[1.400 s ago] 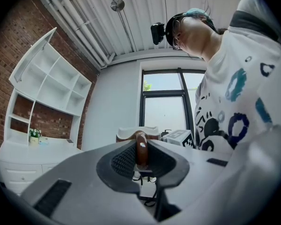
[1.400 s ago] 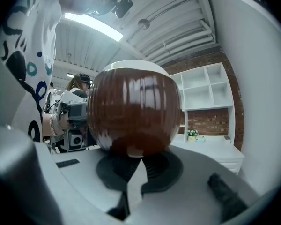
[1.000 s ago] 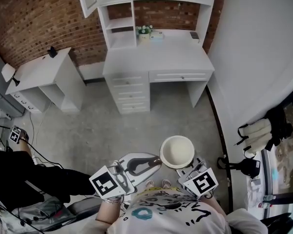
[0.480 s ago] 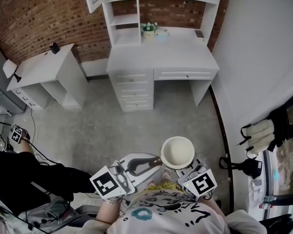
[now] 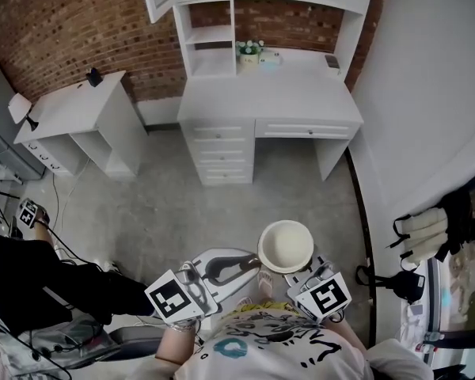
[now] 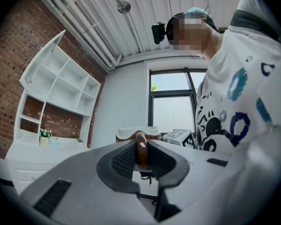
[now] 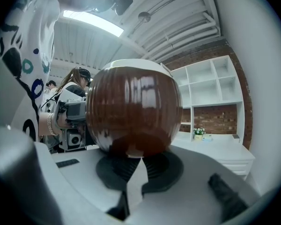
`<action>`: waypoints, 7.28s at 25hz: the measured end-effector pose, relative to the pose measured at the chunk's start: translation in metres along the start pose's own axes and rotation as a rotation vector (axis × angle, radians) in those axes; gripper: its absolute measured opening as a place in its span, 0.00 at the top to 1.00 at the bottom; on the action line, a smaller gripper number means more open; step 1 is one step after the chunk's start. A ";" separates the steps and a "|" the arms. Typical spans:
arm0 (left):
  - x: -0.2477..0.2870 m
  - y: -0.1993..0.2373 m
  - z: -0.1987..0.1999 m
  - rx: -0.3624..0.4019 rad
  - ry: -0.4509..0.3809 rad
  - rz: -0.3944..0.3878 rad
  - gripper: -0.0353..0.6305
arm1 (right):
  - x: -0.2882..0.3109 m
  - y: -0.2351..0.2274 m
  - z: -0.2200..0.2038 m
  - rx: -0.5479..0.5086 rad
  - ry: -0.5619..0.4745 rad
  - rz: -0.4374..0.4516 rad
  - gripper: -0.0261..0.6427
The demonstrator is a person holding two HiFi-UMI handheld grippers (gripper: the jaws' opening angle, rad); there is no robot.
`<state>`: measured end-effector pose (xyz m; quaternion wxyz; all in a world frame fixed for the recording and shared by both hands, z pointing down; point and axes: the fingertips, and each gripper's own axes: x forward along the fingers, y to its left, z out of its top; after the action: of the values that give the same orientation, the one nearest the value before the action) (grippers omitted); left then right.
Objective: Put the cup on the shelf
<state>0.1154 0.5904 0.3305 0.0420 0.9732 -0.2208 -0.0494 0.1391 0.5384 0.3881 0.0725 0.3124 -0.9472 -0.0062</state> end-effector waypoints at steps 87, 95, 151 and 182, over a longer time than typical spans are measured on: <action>0.092 0.409 0.021 -0.027 0.016 0.067 0.85 | 0.327 -0.277 0.007 0.007 0.092 0.048 0.92; 0.115 0.459 0.027 -0.019 0.003 0.122 0.85 | 0.366 -0.318 0.017 0.010 0.042 0.107 0.92; 0.193 0.650 0.016 -0.079 0.002 0.173 0.85 | 0.507 -0.467 -0.003 0.076 0.096 0.166 0.92; 0.135 0.800 0.030 -0.105 -0.067 0.058 0.85 | 0.654 -0.488 0.004 0.120 0.138 0.010 0.92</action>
<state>-0.1072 -0.1895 0.3735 0.0871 0.9606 -0.2472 -0.0924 -0.0927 -0.2424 0.4432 0.1190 0.3110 -0.9401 0.0724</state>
